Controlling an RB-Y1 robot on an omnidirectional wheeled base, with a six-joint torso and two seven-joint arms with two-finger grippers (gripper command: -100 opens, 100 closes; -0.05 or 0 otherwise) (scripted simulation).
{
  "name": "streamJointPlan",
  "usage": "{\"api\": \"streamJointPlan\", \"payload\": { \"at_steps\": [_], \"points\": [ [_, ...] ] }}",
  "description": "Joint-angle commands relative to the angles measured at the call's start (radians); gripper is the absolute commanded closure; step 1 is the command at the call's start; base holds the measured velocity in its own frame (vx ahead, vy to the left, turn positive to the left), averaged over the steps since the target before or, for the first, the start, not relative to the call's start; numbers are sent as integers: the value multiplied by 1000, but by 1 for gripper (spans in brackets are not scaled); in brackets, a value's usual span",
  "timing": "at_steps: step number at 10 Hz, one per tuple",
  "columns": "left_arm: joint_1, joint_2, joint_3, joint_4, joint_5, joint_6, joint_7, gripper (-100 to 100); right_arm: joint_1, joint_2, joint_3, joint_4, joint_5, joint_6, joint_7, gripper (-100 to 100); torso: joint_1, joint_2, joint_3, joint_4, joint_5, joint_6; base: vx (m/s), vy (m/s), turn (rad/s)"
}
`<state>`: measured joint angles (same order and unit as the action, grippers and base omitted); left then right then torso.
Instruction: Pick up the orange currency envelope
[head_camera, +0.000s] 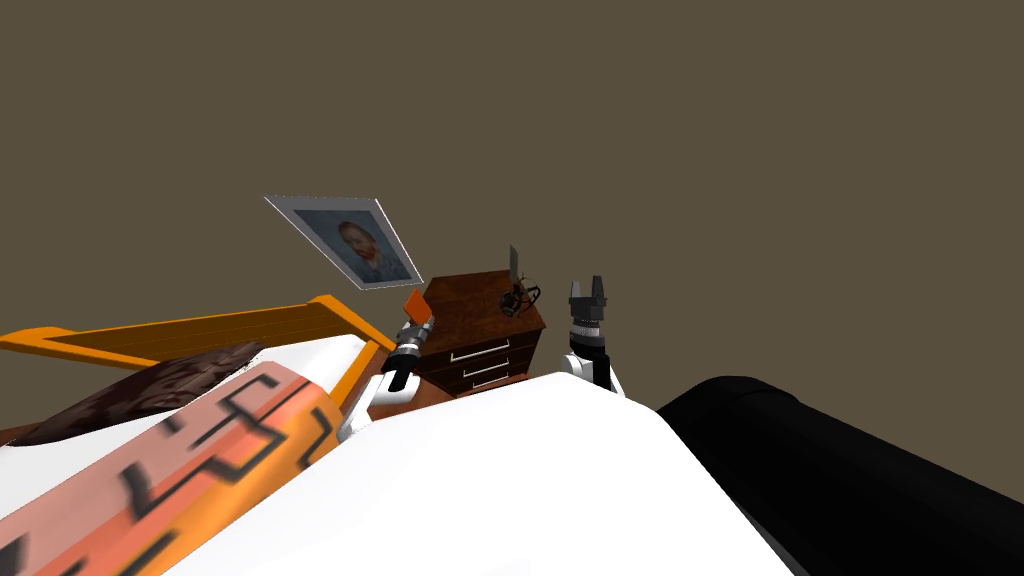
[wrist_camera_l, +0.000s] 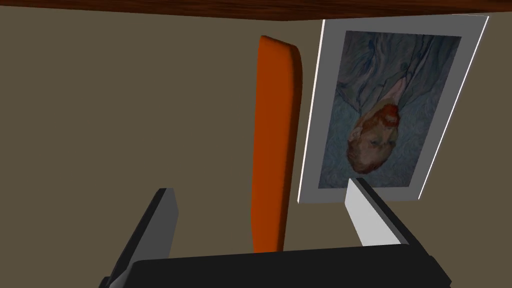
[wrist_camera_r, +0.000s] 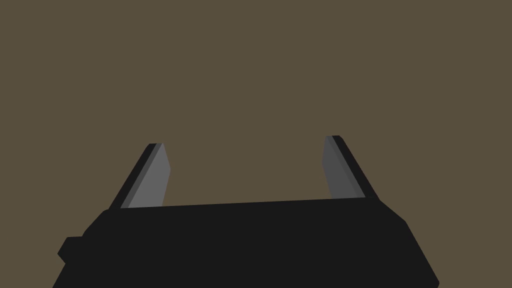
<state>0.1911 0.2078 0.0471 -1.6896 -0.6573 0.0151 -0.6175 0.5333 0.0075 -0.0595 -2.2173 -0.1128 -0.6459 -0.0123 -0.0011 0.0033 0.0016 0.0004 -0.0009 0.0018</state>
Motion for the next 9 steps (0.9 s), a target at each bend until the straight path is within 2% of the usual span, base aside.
{"api": "streamJointPlan", "payload": {
  "at_steps": [1, 3, 4, 5, 8, 9],
  "points": [
    [-27, 28, -31, 23, -38, 39, 50, -100, 0, 0, 0, 0, 0, 0, 0, 0, 0, 0, 0, 0, 0, 0, -69, 24, -75],
    [-27, 28, -31, 23, -38, 39, 108, -100, 0, 0, 0, 0, 0, 0, 0, 0, -1, 2, 2, 1, 0, 0, -25, 11, 4],
    [-76, 67, -80, 72, -87, 88, 136, -100, 0, 0, 0, 0, 0, 0, 0, 0, -2, 1, 1, 0, -1, 0, -53, 2, -106],
    [-86, 67, -82, 86, -108, 89, 165, -100, 0, 0, 0, 0, 0, 0, 0, 0, -2, 2, 1, 1, -1, 0, -67, 13, -62],
    [-86, 67, -82, 86, -108, 89, 238, -100, 0, 0, 0, 0, 0, 0, 0, 0, -2, 1, 1, 0, -1, -1, -13, 6, 7],
    [-135, 106, -131, 136, -158, 139, 273, -100, 0, 0, 0, 0, 0, 0, 0, 0, -2, 0, 0, 0, -1, -1, -62, 9, -96]
  ]
}}
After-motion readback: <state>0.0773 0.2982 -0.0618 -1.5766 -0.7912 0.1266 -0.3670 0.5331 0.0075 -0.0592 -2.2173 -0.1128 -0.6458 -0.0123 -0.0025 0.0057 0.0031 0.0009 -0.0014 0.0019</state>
